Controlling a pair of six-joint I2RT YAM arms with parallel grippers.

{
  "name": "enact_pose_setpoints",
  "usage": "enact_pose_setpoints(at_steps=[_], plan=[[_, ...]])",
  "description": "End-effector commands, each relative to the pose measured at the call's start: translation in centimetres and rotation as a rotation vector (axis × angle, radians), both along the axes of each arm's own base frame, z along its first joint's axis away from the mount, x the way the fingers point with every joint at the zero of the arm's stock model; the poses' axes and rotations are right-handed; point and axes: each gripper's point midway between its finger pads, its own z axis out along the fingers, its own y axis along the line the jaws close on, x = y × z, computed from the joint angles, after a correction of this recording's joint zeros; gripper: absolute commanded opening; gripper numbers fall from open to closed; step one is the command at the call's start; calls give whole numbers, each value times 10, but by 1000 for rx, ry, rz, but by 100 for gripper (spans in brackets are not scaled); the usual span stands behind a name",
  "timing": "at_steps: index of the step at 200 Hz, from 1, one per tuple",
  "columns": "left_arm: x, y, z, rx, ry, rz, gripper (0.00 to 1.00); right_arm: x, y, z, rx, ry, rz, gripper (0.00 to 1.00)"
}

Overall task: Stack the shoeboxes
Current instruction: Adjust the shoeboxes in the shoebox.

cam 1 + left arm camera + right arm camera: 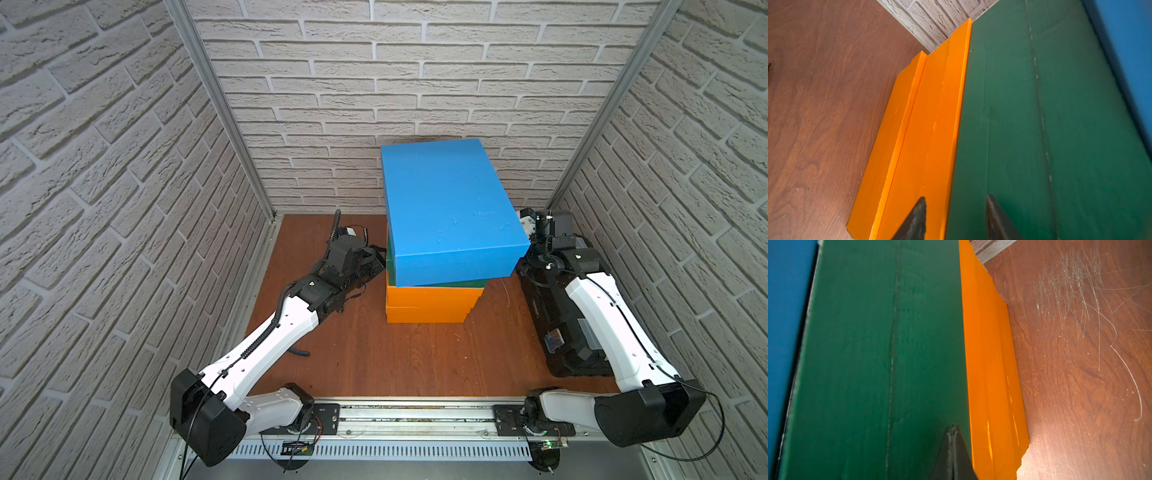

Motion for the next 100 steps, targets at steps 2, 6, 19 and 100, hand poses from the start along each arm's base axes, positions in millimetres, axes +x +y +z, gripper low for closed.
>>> enact_pose_setpoints(at_steps=[2, 6, 19, 100], plan=[[-12, -33, 8, -48, -22, -125, 47, -2, 26, 15, 55, -41, 100, 3], [-12, -33, 8, -47, -23, -124, 47, -3, 26, 15, 53, -40, 101, 3], [-12, -31, 7, -37, -22, -120, 48, -4, 25, 15, 46, -40, 99, 3], [-4, 0, 7, -13, -24, -52, 49, -5, 12, 13, 19, -31, 58, 3]])
